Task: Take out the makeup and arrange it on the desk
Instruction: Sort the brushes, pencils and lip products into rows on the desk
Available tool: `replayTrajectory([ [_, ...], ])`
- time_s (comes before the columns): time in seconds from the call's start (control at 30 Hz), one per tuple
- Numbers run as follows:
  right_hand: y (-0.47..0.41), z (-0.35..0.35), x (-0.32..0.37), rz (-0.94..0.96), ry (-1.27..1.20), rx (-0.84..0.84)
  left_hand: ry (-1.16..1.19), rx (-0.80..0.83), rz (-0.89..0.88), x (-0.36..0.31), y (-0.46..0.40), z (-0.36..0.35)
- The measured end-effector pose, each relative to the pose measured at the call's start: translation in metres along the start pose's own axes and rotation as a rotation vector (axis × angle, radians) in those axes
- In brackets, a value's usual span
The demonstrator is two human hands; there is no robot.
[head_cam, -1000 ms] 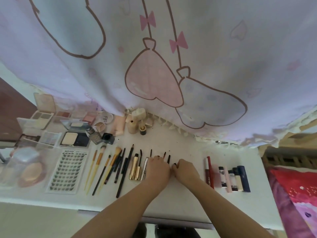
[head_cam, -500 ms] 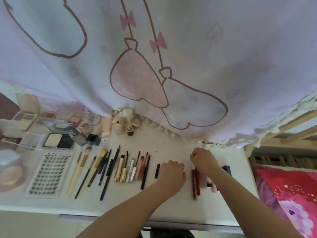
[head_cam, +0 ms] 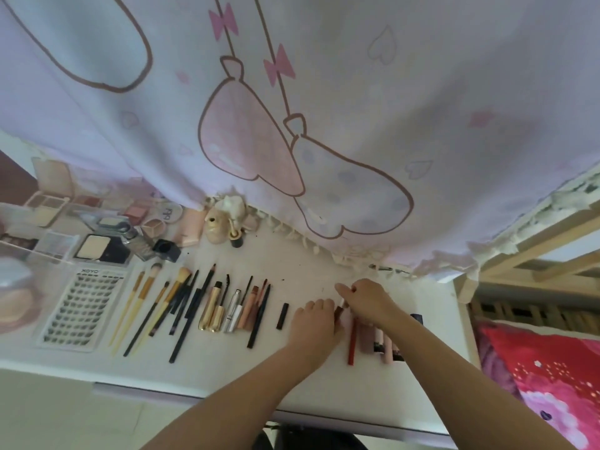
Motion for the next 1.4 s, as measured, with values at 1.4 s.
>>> replayTrajectory([
  [1.4,0.058,0.018,0.103,0.170,-0.329,0.231,-0.033,-0.022,-0.306,0.080,0.035,0.144],
])
Point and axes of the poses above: each hand's wrist, its own y-axis away from the middle knuckle, its own z-axis out of the back of the hand, x = y × z, the point moved 6 cm from there along -y, towards the middle knuckle, and after that the axes turned 3 degrees about y, right-handed, at the moved point
